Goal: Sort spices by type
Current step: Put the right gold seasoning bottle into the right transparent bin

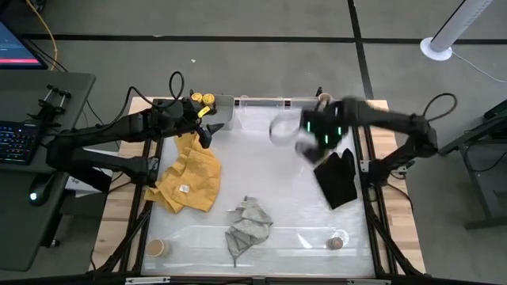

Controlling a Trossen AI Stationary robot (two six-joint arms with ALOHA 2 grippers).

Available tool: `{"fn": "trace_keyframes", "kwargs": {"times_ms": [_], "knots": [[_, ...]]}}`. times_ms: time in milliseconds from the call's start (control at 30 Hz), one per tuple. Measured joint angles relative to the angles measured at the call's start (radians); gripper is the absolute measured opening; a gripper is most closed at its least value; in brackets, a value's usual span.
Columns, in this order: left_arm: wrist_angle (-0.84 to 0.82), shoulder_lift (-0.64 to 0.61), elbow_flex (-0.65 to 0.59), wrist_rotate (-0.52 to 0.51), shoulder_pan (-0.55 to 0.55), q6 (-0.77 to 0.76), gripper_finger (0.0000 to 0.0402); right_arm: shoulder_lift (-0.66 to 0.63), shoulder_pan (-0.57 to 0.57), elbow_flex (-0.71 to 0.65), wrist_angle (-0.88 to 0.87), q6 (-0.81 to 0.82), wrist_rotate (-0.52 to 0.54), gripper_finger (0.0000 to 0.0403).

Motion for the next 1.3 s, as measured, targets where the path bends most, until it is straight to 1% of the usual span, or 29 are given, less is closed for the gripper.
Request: {"fn": "trace_keyframes", "kwargs": {"times_ms": [100, 200, 300, 433, 533, 633, 833, 1100, 1233, 1300], "knots": [[0.0, 0.0, 0.0, 0.001, 0.0, 0.0, 0.03, 0.008, -0.208, 0.02, 0.006, -0.086, 0.098, 0.0269], [0.0, 0.0, 0.0, 0.006, 0.0, 0.001, 0.03, 0.031, -0.392, 0.014, -0.007, -0.128, 0.151, 0.0269], [0.0, 0.0, 0.0, 0.006, 0.0, 0.001, 0.03, 0.076, -0.54, 0.004, -0.004, -0.149, 0.139, 0.0269], [0.0, 0.0, 0.0, 0.008, -0.001, 0.0, 0.03, 0.171, -0.66, 0.004, -0.001, -0.177, 0.078, 0.0269], [0.0, 0.0, 0.0, 0.034, -0.001, 0.0, 0.03, 0.243, -0.691, 0.004, -0.001, -0.191, 0.069, 0.0269], [0.0, 0.0, 0.0, 0.057, -0.001, 0.0, 0.03, 0.304, -0.698, 0.004, -0.002, -0.21, 0.072, 0.0269], [0.0, 0.0, 0.0, 0.061, -0.002, -0.009, 0.03, 0.376, -0.705, 0.004, 0.0, -0.231, 0.081, 0.0269], [0.0, 0.0, 0.0, 0.061, -0.002, -0.016, 0.03, 0.395, -0.729, 0.004, -0.002, -0.227, 0.076, 0.0272], [0.0, 0.0, 0.0, 0.061, -0.001, -0.017, 0.03, 0.395, -0.739, 0.005, 0.005, -0.228, 0.08, 0.0304], [0.0, 0.0, 0.0, 0.061, -0.002, -0.017, 0.03, 0.395, -0.74, 0.005, 0.001, -0.223, 0.082, 0.0312]]}}
